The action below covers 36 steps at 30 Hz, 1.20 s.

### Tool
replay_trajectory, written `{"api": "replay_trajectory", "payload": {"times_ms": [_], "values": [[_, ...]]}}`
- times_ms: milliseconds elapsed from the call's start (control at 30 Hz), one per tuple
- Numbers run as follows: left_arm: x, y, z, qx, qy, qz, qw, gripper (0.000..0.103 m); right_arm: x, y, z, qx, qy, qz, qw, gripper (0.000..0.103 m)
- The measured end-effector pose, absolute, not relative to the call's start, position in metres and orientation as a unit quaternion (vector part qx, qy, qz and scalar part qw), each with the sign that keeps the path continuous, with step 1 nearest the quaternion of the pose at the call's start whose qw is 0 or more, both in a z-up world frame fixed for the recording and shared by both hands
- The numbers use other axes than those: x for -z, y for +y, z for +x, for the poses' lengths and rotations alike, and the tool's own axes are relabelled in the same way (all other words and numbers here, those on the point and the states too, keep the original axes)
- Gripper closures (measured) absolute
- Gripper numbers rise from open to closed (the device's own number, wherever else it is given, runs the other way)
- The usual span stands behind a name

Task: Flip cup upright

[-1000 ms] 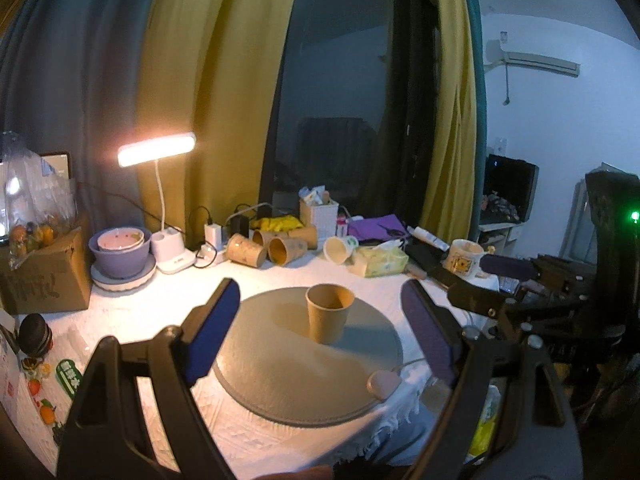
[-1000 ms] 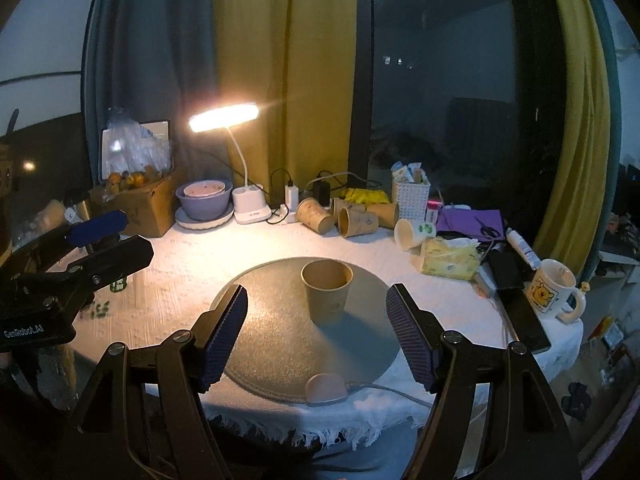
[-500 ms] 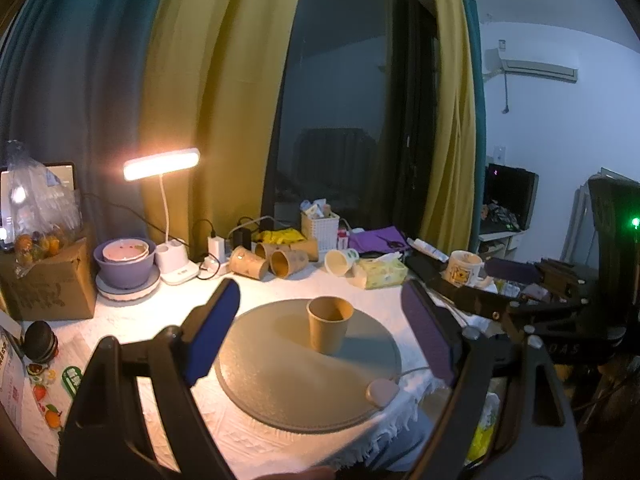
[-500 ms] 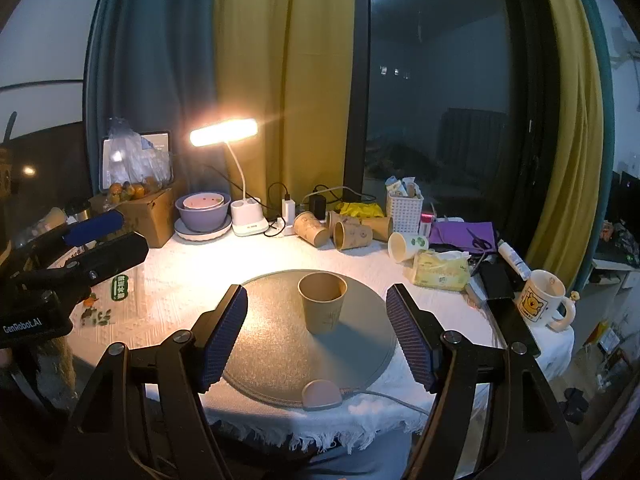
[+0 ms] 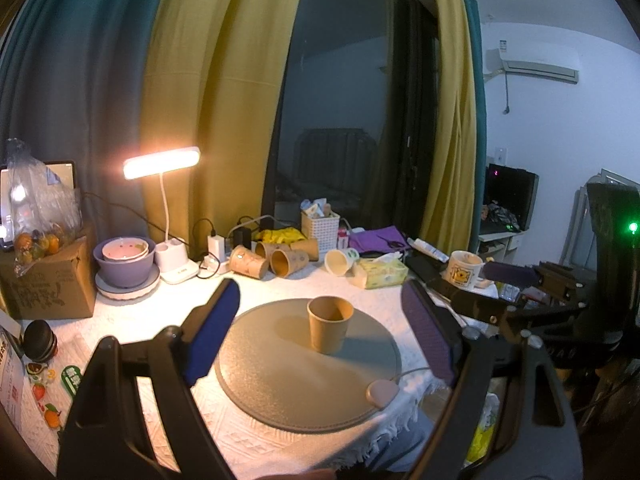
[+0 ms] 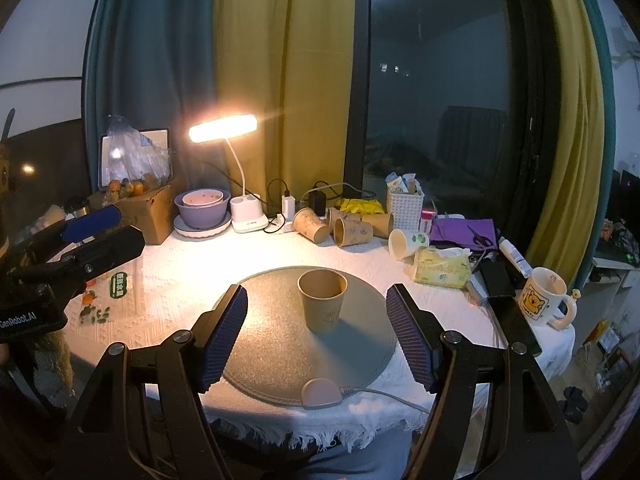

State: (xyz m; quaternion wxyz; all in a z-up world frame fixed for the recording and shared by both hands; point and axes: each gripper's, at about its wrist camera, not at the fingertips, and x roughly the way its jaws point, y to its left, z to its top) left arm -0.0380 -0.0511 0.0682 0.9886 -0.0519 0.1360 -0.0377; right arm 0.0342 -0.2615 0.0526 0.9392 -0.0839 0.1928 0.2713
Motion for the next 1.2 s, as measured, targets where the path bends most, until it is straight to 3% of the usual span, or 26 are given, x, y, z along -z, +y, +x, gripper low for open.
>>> {"api": "replay_trajectory", "payload": {"times_ms": [1200], "values": [[-0.0638, -0.0542, -0.0397, 0.038, 0.141, -0.054, 0.988, 0.019, -0.0526, -0.2605, 0.0350, -0.271, 0.194, -0.084, 0.939, 0.028]]}}
